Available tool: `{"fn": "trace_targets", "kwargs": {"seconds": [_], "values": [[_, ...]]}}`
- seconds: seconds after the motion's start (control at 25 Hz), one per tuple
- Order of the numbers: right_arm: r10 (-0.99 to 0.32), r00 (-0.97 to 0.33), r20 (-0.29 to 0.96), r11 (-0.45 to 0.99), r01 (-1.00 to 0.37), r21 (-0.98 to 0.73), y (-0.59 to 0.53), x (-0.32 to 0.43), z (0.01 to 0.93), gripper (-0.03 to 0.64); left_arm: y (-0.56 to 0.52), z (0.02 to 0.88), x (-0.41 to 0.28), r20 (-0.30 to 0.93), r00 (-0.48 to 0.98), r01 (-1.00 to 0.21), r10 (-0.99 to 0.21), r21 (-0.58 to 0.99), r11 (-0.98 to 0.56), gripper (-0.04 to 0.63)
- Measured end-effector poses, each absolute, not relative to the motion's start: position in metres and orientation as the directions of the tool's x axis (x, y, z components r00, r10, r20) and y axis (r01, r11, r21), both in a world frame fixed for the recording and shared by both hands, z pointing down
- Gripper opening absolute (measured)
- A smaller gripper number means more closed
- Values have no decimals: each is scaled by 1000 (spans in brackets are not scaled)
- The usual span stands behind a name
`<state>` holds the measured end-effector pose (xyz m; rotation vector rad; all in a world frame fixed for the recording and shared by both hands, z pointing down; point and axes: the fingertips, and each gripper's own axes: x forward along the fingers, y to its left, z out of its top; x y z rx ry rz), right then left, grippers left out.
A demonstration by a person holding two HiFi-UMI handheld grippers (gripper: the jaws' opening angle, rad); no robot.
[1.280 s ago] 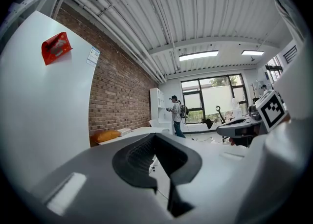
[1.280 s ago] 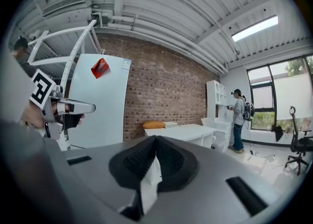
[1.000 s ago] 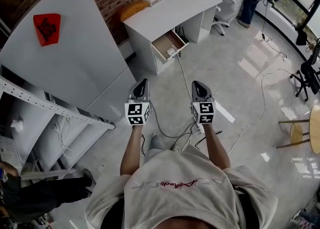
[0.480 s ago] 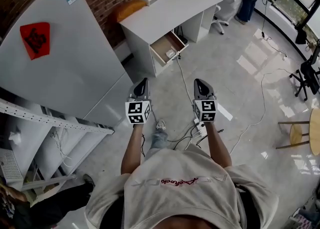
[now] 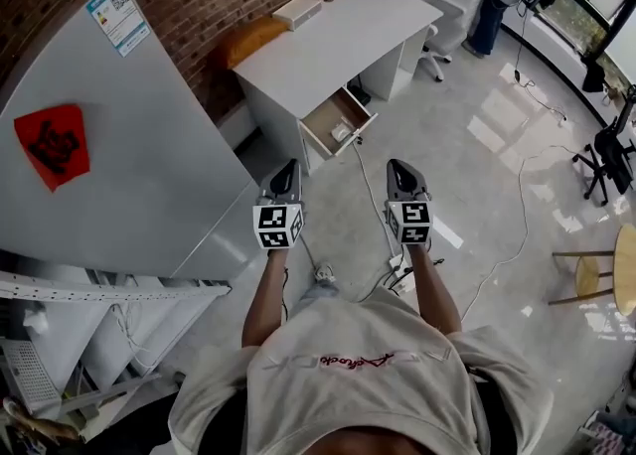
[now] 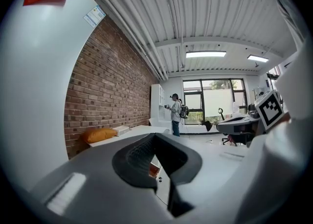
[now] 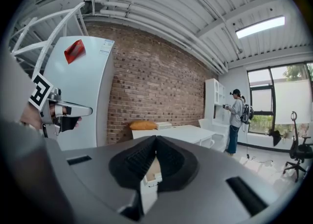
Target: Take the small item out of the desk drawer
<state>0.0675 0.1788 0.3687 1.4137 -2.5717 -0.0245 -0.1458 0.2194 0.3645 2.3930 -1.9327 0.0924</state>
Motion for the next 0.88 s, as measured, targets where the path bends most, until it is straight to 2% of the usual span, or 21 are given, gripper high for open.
{"fn": "trace_targets", "kwargs": {"seconds": [0.88], "values": [[-892, -421, 165, 442, -888, 129, 45, 24, 370, 12, 65, 368, -190, 78, 324, -946, -943, 15, -324, 9]]}}
